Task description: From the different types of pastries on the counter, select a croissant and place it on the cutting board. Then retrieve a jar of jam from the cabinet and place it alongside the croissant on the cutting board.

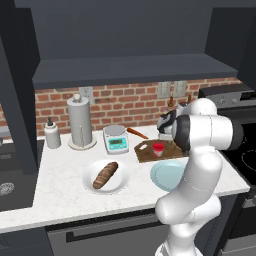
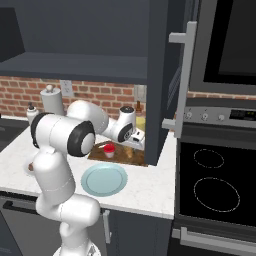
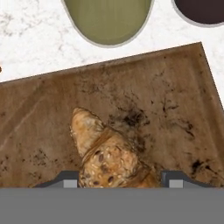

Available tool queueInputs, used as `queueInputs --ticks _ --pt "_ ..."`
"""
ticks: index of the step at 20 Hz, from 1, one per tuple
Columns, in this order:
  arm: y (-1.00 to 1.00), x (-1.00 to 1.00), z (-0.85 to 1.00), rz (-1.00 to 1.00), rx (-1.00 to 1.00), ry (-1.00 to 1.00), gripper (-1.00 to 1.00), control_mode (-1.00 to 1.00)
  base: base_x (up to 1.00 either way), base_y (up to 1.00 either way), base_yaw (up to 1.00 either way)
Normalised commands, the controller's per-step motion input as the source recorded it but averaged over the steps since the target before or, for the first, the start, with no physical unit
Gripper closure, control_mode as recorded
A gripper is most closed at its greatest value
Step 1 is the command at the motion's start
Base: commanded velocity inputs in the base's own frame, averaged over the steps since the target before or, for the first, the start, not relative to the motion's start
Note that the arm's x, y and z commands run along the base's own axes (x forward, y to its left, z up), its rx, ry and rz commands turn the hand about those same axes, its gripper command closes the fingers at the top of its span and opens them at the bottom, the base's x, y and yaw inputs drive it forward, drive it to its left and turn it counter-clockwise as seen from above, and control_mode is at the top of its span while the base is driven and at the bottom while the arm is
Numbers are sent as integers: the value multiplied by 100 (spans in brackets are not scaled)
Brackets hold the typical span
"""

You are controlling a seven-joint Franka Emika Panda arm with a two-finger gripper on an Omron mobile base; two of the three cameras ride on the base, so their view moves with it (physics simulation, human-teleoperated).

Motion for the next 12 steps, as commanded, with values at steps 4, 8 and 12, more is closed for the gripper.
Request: queueInputs --ticks 4,8,12 --pt "0 1 -3 0 0 0 100 -100 0 0 0" --pt "-9 10 -37 0 0 0 100 -100 0 0 0" --pt "-2 14 -46 0 0 0 100 -100 0 0 0"
